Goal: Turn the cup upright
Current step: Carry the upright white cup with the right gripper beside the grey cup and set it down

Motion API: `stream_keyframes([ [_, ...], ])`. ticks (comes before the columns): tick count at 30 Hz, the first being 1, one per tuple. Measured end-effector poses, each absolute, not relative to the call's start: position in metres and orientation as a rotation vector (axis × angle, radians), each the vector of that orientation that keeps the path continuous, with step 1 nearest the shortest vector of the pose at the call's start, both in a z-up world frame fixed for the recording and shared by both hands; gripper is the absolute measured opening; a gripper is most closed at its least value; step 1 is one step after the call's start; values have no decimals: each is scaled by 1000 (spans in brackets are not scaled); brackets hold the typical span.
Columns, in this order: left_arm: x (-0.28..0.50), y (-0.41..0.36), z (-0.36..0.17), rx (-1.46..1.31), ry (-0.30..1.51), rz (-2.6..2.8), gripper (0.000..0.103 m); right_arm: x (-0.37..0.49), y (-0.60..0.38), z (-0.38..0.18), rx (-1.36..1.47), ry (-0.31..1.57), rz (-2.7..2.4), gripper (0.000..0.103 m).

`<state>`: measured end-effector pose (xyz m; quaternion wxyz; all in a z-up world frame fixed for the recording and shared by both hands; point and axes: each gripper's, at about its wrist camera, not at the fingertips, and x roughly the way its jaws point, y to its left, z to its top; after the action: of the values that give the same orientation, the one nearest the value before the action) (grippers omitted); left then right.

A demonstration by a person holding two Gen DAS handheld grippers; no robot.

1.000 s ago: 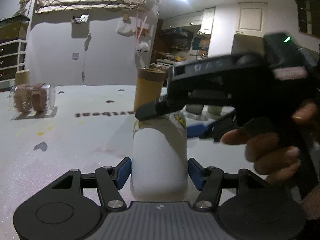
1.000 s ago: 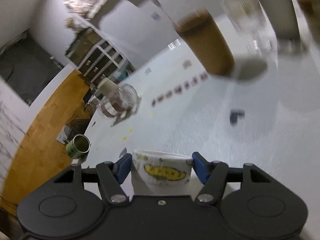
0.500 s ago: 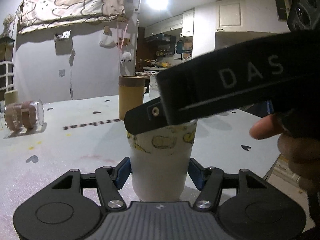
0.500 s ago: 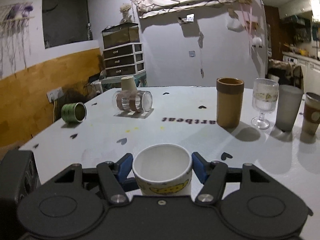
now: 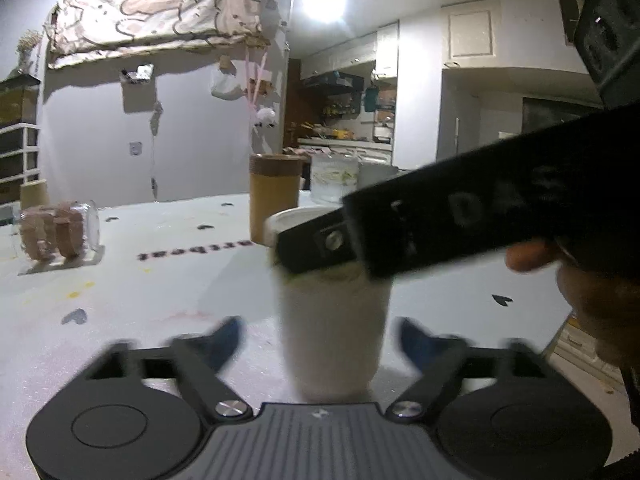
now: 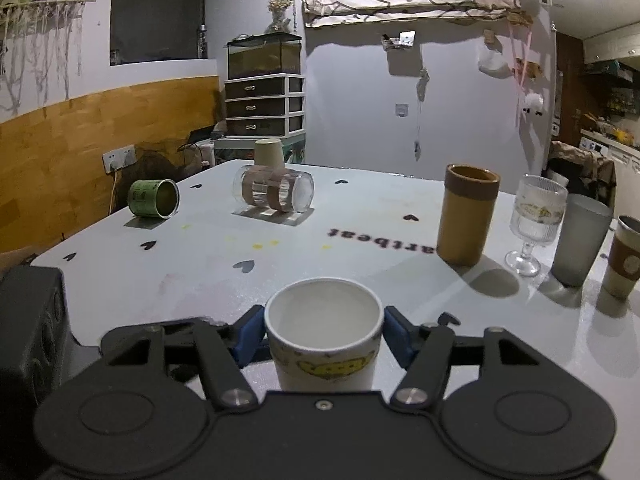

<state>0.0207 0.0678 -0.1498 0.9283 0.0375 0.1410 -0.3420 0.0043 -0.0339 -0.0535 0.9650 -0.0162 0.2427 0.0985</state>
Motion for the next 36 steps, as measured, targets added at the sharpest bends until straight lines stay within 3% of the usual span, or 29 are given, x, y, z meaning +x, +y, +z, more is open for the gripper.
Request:
stream_keyframes([
  [12, 26, 76, -146, 46, 289, -637, 102, 52, -150, -41, 14, 382, -198, 64],
  [22, 27, 78, -148, 52, 295, -635, 103, 110, -267, -52, 127, 429, -522, 64],
  [34, 25, 78, -147, 56, 293, -631, 103, 119, -302, -74, 170, 409, -629, 65],
  [36, 25, 77, -146, 58, 291, -625, 103, 120, -299, -73, 165, 412, -633, 69],
])
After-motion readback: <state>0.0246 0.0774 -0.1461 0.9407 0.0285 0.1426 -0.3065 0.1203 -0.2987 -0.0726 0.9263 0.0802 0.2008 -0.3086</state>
